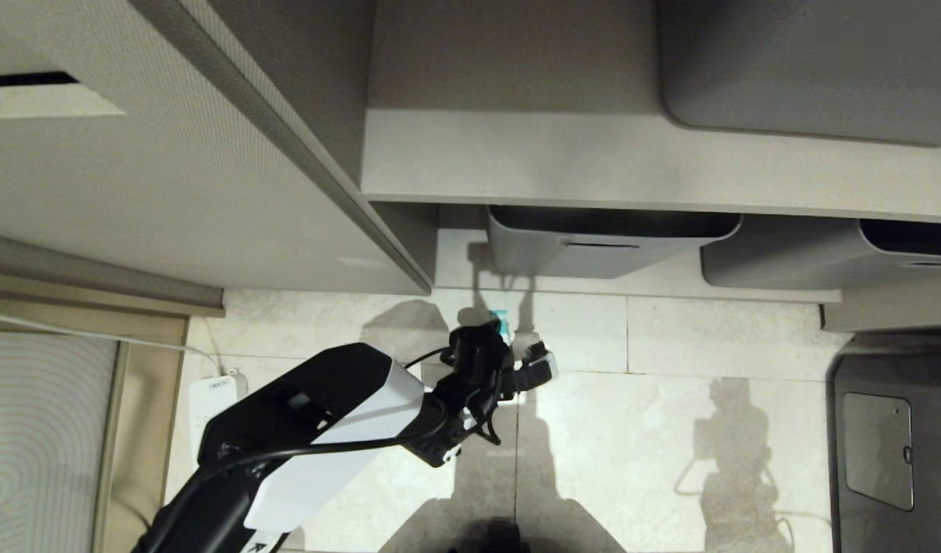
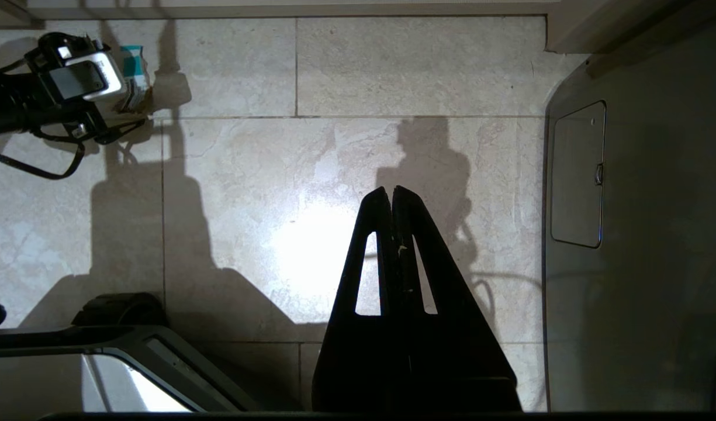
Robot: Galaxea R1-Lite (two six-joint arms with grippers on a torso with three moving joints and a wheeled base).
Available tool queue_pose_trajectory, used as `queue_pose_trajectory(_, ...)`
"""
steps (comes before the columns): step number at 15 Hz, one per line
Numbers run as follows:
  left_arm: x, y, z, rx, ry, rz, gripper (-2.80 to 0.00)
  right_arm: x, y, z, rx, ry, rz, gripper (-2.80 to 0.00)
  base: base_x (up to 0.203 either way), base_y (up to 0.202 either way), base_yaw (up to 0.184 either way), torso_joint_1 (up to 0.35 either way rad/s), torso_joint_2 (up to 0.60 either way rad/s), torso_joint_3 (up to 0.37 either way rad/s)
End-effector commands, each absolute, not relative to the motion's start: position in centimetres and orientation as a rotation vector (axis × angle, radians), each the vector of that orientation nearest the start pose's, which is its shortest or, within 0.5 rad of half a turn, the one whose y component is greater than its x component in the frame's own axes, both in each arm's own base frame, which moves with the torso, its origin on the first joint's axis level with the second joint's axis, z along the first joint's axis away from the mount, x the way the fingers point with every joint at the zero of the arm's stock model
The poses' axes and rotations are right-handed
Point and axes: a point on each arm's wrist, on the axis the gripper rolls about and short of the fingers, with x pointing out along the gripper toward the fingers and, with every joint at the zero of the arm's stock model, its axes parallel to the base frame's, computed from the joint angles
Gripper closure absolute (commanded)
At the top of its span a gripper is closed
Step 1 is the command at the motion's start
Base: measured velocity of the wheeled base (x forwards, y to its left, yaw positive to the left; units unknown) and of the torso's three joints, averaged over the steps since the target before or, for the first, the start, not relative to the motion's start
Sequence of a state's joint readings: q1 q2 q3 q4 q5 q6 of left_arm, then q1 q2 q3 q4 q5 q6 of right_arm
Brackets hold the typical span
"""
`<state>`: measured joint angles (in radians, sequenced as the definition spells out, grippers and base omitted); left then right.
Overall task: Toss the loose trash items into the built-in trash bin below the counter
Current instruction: Pick up the garbage
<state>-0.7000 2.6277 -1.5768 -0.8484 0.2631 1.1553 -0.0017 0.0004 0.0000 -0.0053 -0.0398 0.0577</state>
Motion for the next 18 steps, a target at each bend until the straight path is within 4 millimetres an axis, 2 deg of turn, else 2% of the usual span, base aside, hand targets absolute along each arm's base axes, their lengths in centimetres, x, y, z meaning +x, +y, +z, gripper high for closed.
queue_pose_trajectory(1,39.66,-32.60,1.02,1.246,-0.094,-0.493,-2.80,-2.27,-0.09,7.57,0.058,-0.006,-0.041,0.00,0.000,0.000,0.000,0.000,0.00,0.000)
queue_pose_trajectory(9,40.03,-33.02,1.78,1.301,-0.100,-0.407,-2.80,-2.27,-0.09,7.57,0.058,-0.006,-0.041,0.00,0.000,0.000,0.000,0.000,0.00,0.000)
queue_pose_trajectory(18,40.54,-33.45,1.31,1.292,-0.114,-0.399,-2.80,-2.26,-0.09,7.57,0.058,-0.004,-0.041,0.00,0.000,0.000,0.000,0.000,0.00,0.000)
